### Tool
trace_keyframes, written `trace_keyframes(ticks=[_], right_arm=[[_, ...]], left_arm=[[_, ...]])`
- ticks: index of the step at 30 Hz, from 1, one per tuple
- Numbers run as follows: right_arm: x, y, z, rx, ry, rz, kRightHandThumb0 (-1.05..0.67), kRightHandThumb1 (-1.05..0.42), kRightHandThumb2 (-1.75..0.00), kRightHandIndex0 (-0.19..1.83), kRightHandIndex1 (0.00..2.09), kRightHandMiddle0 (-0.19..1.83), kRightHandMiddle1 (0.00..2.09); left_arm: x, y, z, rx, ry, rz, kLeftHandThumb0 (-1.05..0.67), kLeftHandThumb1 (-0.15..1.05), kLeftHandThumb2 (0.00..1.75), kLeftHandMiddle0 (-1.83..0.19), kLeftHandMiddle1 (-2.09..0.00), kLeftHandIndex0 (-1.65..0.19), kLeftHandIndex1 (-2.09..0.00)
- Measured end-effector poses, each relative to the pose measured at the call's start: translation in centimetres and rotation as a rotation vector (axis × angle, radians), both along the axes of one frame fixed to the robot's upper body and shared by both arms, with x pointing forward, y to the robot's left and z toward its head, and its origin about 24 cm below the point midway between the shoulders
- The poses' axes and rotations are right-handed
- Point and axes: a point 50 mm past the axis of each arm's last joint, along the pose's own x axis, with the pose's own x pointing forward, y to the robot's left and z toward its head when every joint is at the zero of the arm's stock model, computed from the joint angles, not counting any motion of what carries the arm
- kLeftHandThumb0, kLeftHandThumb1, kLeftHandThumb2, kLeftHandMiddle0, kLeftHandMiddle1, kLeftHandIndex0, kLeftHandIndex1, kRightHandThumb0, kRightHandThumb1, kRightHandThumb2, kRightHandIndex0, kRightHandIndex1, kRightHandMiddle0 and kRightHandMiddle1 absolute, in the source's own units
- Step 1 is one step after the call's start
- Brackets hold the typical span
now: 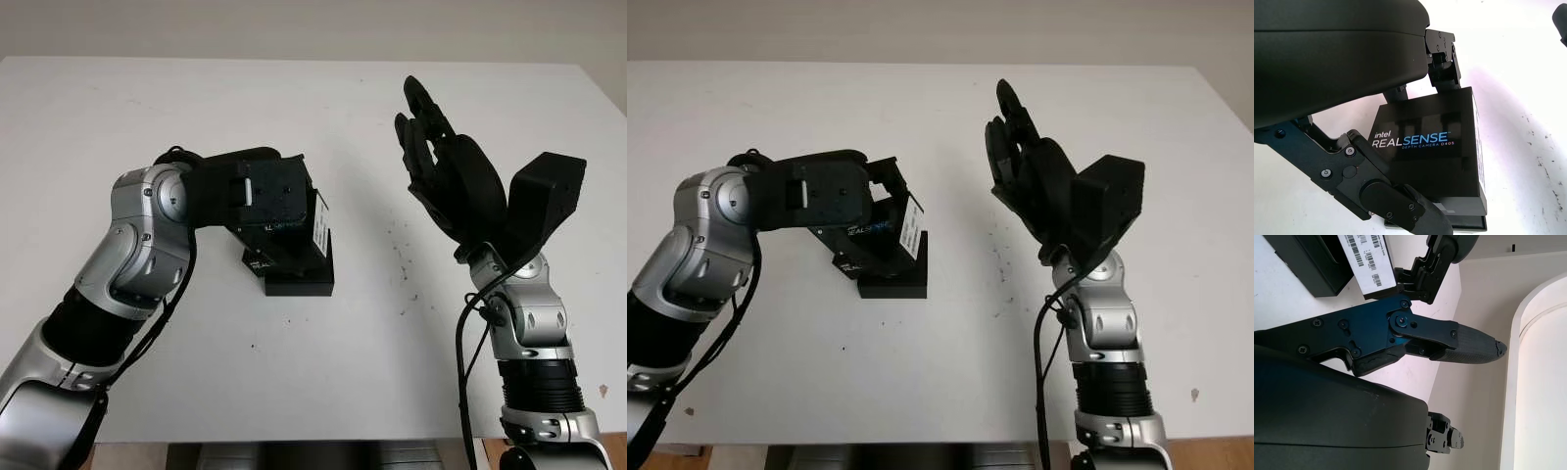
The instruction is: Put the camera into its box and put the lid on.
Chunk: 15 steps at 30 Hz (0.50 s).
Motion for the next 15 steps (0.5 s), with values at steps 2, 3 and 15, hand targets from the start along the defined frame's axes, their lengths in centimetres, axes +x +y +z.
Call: trace_keyframes(ticks=[2,3,15], right_arm=[[0.0,0.08,-0.02,0.002,0.0,0.0,-0.78,-1.05,-0.61,-0.13,0.05,-0.12,0.07],[0.0,0.08,-0.03,0.002,0.0,-0.002,-0.78,-1.05,-0.61,-0.13,0.06,-0.12,0.07],[-0.01,0.02,-0.12,0.003,0.001,-0.019,-0.78,-1.05,-0.61,-0.13,0.05,-0.12,0.08]], left_arm=[[0.07,-0.2,-0.03,0.004,0.007,0.009,-0.27,1.05,0.38,-0.94,-2.09,-0.5,-2.09],[0.11,-0.24,-0.05,0.001,0.012,0.014,-0.26,1.05,0.38,-0.88,-2.09,-0.44,-2.09],[0.03,-0.84,-0.02,0.029,0.068,0.042,-0.28,1.05,0.36,-0.56,-2.09,-0.32,-2.09]])
